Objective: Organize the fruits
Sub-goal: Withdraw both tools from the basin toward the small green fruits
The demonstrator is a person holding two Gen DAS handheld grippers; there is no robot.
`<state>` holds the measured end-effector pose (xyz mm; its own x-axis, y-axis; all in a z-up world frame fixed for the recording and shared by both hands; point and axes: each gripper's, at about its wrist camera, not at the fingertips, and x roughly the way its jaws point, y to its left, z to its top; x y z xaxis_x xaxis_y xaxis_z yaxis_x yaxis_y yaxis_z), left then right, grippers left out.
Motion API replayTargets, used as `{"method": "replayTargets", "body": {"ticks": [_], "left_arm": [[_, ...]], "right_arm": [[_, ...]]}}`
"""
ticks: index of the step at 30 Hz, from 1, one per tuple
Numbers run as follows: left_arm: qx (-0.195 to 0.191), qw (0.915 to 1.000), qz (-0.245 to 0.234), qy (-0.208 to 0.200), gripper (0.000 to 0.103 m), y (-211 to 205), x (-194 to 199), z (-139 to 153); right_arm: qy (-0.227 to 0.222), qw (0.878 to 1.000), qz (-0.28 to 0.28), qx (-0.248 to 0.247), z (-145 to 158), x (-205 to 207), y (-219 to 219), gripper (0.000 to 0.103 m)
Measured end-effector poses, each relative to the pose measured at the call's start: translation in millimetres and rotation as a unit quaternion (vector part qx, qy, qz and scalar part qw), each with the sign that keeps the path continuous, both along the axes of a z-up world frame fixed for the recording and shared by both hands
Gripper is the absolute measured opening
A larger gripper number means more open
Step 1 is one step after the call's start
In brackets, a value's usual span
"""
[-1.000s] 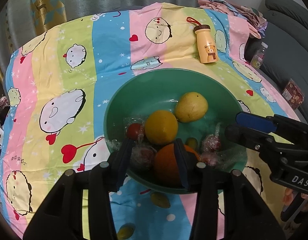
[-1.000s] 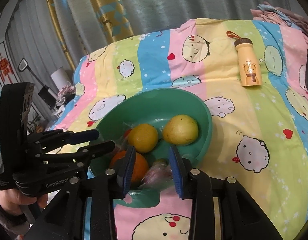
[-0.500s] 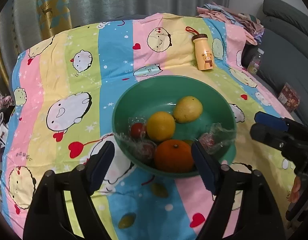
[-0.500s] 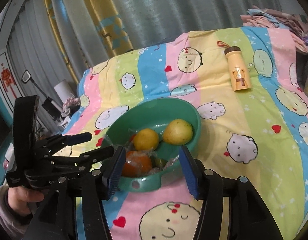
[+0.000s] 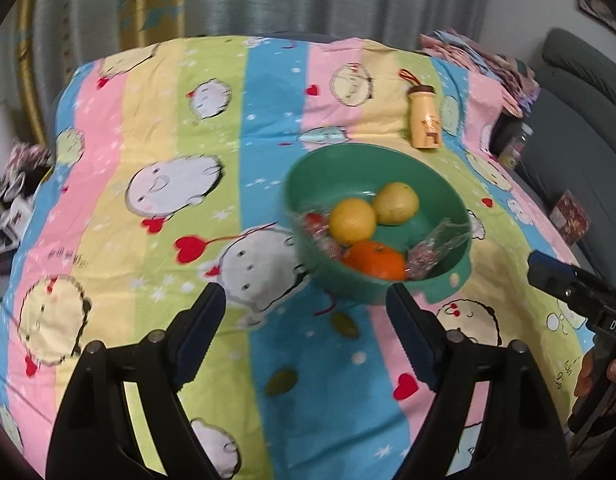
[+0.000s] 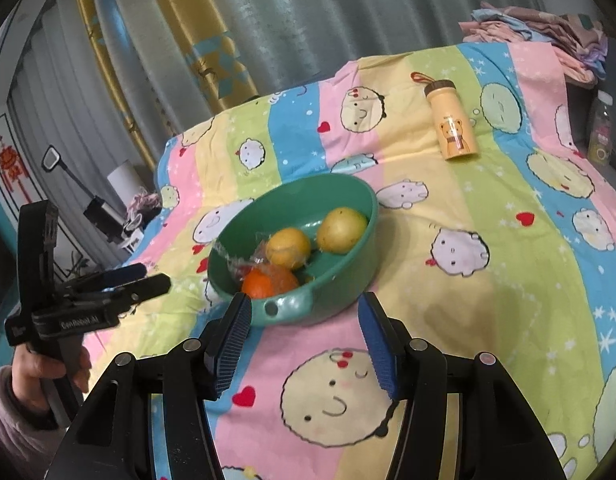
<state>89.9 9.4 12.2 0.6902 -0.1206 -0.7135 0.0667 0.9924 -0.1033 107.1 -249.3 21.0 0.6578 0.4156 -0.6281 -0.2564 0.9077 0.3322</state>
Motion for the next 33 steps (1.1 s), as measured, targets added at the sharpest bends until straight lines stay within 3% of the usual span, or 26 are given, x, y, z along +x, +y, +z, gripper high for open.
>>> {"method": "replayTargets", "body": {"ticks": [8, 17, 33], "left_arm": [[-0.026, 0.9977, 0.056, 0.028, 0.083, 42.9, -31.6, -24.4], [-0.058, 0.9952, 0.061, 0.05, 0.083, 46.4, -59.3, -42.6], [-0.006, 0.999, 0.033, 0.031, 0.083, 30.4, -74.9, -39.7]], "right_arm": [[0.016, 1.0, 0.017, -0.002, -9.3, -14.8, 12.0, 0.056], [0.039, 0.999, 0.033, 0.004, -24.1, -23.2, 27.8, 0.056], [0.068, 0.995, 0.072, -0.025, -39.1, -28.6, 76.0, 0.056]]}}
